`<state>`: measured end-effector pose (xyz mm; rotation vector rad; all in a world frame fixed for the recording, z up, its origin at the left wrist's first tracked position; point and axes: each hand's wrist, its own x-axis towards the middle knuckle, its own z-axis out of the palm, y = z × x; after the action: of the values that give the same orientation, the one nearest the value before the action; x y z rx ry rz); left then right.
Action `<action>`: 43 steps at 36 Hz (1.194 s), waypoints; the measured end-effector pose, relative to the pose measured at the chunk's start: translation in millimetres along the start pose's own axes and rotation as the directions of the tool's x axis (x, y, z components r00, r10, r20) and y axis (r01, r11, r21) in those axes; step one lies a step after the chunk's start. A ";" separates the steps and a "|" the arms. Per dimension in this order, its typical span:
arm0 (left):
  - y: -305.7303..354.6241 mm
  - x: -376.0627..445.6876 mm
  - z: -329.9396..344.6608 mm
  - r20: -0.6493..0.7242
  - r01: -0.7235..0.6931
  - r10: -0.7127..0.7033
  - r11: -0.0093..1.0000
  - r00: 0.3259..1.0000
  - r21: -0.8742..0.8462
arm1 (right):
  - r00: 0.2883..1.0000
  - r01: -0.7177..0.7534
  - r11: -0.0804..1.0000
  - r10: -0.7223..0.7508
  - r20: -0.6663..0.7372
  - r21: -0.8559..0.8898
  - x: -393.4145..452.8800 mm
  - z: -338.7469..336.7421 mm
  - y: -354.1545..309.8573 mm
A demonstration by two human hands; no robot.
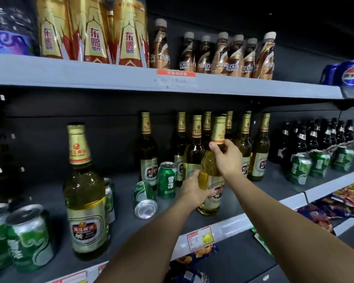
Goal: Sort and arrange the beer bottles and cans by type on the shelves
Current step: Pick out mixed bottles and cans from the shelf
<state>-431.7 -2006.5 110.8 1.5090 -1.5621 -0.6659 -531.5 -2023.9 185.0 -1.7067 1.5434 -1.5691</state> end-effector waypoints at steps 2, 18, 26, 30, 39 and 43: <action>-3.2 2.8 4.1 -0.002 0.010 -0.010 1.000 1.000 -0.001 | 1.000 0.008 1.000 -0.008 0.015 -0.012 1.1 0.3 3.9; -12.4 -14.6 -10.0 -0.193 0.012 0.037 0.969 0.981 0.245 | 0.827 0.370 0.888 -0.449 -0.338 -0.274 -25.8 9.7 -0.3; -41.8 -34.2 -76.0 -0.496 0.352 -0.024 0.734 0.868 0.580 | 0.658 0.753 0.563 -0.645 0.390 -0.341 -50.9 65.3 -17.5; -64.2 -38.2 -87.3 -0.316 0.447 -0.324 0.735 0.892 0.509 | 0.755 0.623 0.624 -0.322 0.572 -0.471 -40.5 96.2 -16.4; -70.0 -41.3 -82.2 -0.336 0.408 -0.271 0.791 0.902 0.456 | 0.779 0.536 0.567 -0.047 0.625 -0.626 -19.5 136.2 -2.8; -69.6 -44.8 -85.2 -0.388 0.434 -0.278 0.803 0.879 0.407 | 0.802 0.537 0.549 -0.096 0.589 -0.641 -25.7 139.3 -10.4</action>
<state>-326.6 -1957.0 86.1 2.2110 -1.2523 -0.2113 -401.2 -2052.9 136.4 -2.7432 1.8018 -0.3662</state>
